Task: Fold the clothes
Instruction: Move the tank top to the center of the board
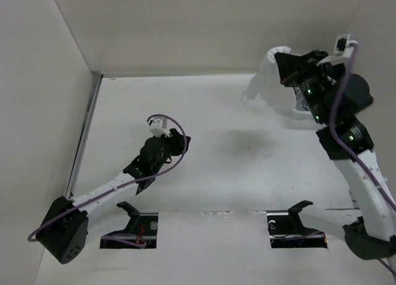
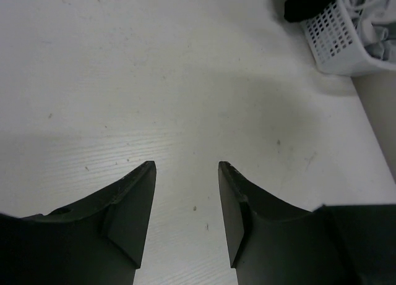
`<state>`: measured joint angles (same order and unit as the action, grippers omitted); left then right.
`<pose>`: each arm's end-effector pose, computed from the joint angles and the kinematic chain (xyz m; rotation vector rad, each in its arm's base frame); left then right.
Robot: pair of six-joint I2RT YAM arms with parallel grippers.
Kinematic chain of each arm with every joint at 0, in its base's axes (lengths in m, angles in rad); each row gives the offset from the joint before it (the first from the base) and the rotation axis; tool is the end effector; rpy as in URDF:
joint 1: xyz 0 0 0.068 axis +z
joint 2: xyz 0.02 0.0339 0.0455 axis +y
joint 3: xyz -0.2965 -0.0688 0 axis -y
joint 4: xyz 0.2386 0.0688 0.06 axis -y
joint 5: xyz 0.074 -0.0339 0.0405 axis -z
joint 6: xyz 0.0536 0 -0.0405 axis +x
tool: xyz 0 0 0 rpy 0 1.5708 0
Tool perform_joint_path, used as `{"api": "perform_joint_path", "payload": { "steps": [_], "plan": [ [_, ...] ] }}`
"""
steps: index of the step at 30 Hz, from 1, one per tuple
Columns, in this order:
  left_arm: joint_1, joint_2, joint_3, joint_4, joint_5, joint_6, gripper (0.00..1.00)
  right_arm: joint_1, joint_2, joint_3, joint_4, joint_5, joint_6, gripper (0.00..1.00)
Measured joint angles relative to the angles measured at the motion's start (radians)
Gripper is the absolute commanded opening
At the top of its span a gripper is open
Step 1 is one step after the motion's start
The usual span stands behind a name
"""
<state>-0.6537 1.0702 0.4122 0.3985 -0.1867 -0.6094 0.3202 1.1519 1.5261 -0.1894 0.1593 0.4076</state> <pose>0.1851 -0.1293 0.2427 -0.0938 1.8837 -0.7121 0.2156 0.0625 0.5507 0.1956 1.3925 0.4955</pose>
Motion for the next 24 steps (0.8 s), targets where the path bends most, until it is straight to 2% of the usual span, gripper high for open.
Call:
{"api": "perform_joint_path", "payload": {
  "steps": [4, 7, 11, 15, 18, 22, 24],
  "plan": [
    [0.068, -0.125, 0.002, -0.07, -0.002, -0.026, 0.43, 0.319, -0.138, 0.042, -0.004, 0.017, -0.013, 0.01],
    [0.123, -0.208, 0.003, -0.116, -0.009, -0.053, 0.43, 0.509, -0.187, 0.053, 0.005, 0.054, -0.016, 0.02],
    [0.183, -0.26, 0.003, -0.164, -0.012, -0.089, 0.43, 0.617, -0.214, -0.061, 0.084, 0.084, 0.017, 0.04],
    [0.237, -0.264, 0.003, -0.209, -0.011, -0.123, 0.43, 0.549, -0.167, -0.307, 0.176, 0.054, 0.115, 0.04],
    [0.269, -0.252, 0.003, -0.223, -0.011, -0.142, 0.43, 0.417, -0.006, -0.446, 0.247, -0.031, 0.21, 0.01],
    [0.287, -0.18, 0.003, -0.224, -0.011, -0.158, 0.41, 0.238, 0.376, -0.421, 0.285, -0.137, 0.305, 0.0],
    [0.278, -0.139, 0.003, -0.228, -0.011, -0.158, 0.39, 0.178, 0.549, -0.33, 0.264, -0.161, 0.328, 0.12]
  ]
}}
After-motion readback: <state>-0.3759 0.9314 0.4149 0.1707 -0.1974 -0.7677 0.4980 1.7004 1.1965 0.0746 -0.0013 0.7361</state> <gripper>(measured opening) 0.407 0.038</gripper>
